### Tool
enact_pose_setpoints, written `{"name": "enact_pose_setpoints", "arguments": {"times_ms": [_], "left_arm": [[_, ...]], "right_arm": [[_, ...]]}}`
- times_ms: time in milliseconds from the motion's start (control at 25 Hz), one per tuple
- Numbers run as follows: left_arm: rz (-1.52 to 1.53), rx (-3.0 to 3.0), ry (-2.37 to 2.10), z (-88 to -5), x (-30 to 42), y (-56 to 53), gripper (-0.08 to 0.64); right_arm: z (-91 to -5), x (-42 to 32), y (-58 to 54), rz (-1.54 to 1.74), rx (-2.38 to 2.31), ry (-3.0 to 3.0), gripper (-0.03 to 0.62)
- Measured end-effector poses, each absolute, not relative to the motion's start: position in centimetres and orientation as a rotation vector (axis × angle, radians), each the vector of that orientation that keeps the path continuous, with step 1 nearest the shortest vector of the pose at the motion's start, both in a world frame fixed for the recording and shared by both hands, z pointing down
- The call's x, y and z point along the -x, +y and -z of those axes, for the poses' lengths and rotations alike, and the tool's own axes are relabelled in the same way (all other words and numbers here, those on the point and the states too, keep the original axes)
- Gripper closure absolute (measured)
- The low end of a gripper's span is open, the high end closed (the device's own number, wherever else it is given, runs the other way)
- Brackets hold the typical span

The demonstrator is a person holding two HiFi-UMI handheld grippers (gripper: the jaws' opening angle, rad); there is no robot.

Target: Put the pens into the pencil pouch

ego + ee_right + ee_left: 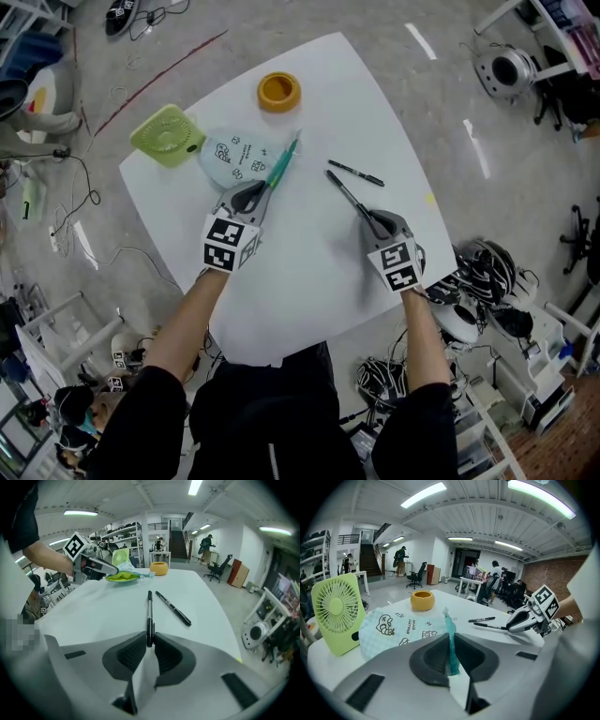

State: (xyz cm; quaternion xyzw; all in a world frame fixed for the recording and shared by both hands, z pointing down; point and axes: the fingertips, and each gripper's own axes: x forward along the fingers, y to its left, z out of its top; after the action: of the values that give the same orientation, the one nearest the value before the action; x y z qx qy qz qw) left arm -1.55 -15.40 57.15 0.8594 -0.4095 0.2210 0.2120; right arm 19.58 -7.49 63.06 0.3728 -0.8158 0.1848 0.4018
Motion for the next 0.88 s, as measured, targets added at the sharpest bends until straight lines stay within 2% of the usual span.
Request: {"name": "enact_pose_setpoints", "arguments": {"times_ms": [880], "left_arm": [[-0.614,-2.402,-1.116,-57.0,1.4,-15.0,0.511]], "right_arm": [[-60.4,-14.0,-8.0,-0.421,-0.793,-2.148,0.525]]}}
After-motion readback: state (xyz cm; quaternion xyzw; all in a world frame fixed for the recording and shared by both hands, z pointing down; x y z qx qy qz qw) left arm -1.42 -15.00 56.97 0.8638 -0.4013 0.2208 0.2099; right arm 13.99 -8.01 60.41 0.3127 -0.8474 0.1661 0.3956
